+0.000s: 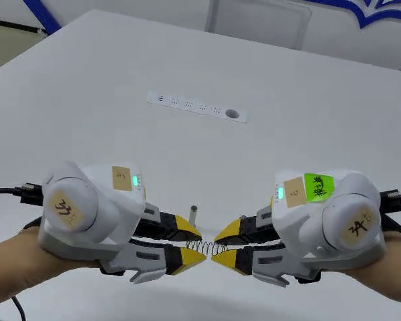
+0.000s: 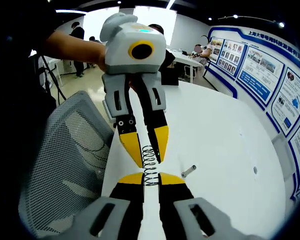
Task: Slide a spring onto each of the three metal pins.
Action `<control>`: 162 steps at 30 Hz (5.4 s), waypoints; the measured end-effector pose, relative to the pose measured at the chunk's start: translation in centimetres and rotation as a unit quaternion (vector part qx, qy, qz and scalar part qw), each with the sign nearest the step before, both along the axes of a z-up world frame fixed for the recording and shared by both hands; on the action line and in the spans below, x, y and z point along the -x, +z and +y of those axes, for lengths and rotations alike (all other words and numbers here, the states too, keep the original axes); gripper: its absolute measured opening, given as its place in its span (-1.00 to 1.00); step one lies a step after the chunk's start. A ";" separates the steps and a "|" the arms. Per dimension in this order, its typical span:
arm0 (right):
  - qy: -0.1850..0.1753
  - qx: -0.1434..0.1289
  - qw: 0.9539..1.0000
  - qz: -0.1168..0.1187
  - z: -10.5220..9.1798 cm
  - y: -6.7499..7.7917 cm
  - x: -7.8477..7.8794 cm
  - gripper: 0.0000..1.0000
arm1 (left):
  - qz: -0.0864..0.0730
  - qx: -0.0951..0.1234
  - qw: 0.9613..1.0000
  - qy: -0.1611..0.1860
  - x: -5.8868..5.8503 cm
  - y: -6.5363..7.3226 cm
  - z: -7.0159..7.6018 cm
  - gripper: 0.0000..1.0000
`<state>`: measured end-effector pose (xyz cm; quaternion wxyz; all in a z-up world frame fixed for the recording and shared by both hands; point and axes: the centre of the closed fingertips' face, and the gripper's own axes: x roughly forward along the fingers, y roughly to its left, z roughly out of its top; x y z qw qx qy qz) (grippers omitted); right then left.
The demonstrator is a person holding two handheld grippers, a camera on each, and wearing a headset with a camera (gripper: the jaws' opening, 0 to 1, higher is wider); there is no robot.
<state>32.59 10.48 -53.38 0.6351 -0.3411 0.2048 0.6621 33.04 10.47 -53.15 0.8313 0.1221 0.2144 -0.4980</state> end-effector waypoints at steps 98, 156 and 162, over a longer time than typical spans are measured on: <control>-0.133 -0.149 0.979 0.047 4.9 4.8 -7.5 -0.78 | -0.006 -0.004 0.998 0.056 -1.4 0.4 6.1 -0.27; -0.253 -0.069 0.962 0.080 4.9 -8.7 -12.1 -0.77 | 0.039 -0.014 0.992 0.121 -1.8 -2.7 9.7 0.35; -0.255 -0.063 0.961 0.086 4.9 -9.3 -11.7 -0.77 | 0.040 -0.016 0.992 0.120 -1.7 -2.8 9.7 0.35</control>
